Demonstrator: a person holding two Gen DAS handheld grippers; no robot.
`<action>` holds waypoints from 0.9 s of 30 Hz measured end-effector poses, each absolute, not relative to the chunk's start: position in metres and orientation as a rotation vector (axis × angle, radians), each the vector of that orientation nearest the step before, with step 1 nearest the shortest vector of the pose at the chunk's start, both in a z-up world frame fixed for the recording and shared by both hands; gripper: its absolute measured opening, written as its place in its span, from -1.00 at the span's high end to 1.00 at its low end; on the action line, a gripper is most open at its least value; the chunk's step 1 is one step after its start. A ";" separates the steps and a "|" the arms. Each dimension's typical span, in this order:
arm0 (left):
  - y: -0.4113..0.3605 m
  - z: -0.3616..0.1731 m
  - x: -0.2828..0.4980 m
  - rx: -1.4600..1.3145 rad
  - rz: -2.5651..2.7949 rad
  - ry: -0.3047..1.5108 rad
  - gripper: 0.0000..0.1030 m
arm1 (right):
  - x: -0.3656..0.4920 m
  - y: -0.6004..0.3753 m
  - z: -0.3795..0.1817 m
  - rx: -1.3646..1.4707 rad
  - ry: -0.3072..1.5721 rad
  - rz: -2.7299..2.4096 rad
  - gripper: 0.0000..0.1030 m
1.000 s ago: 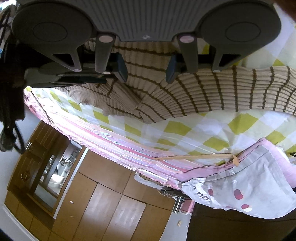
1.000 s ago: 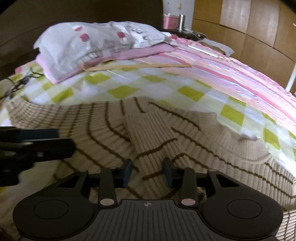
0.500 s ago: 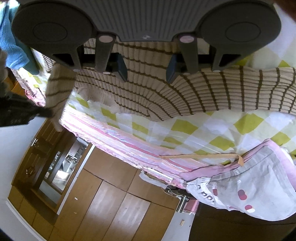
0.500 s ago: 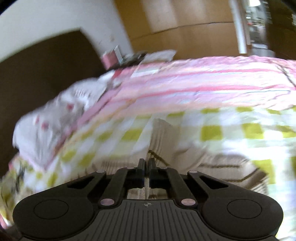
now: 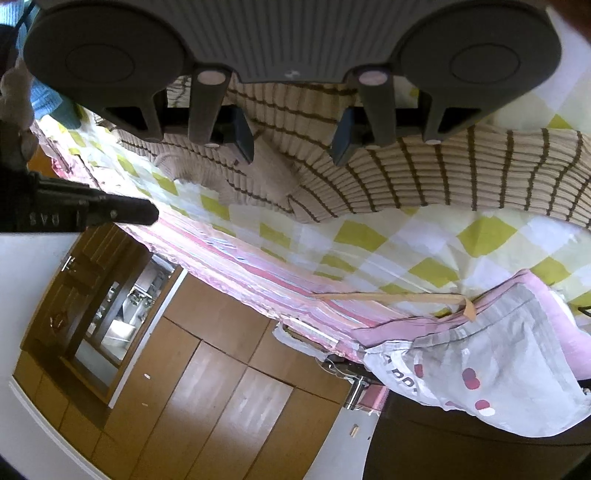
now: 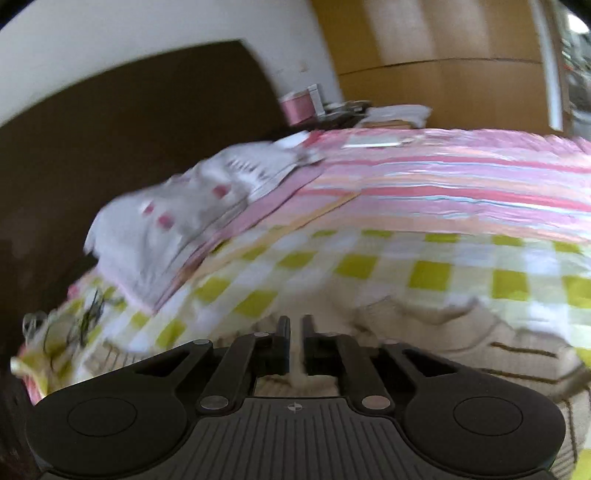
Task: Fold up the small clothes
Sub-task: 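Move the right tool to the sweater's other side and grasp its edge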
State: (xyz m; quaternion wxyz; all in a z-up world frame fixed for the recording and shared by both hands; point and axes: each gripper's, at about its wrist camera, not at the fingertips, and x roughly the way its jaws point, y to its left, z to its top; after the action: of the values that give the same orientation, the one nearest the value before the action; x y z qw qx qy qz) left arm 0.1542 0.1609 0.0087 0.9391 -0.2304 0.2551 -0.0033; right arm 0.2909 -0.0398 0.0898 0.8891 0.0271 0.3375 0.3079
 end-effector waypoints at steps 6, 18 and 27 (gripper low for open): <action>0.156 0.007 0.157 -0.450 -0.013 0.536 0.00 | 0.279 -0.056 0.078 0.008 0.720 0.578 0.76; 0.149 -0.002 0.162 -0.407 0.001 0.567 -0.01 | 0.263 -0.143 0.001 -0.093 0.907 0.223 0.81; 0.145 -0.004 0.164 -0.382 -0.002 0.575 -0.01 | 0.246 -0.135 0.018 -0.113 0.852 0.334 0.73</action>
State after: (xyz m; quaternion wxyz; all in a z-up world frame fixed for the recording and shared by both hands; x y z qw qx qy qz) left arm 0.1637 0.1445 -0.0042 0.9409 -0.1874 0.2820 -0.0011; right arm 0.2459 -0.1354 0.0181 0.8957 -0.0546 0.4109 0.1610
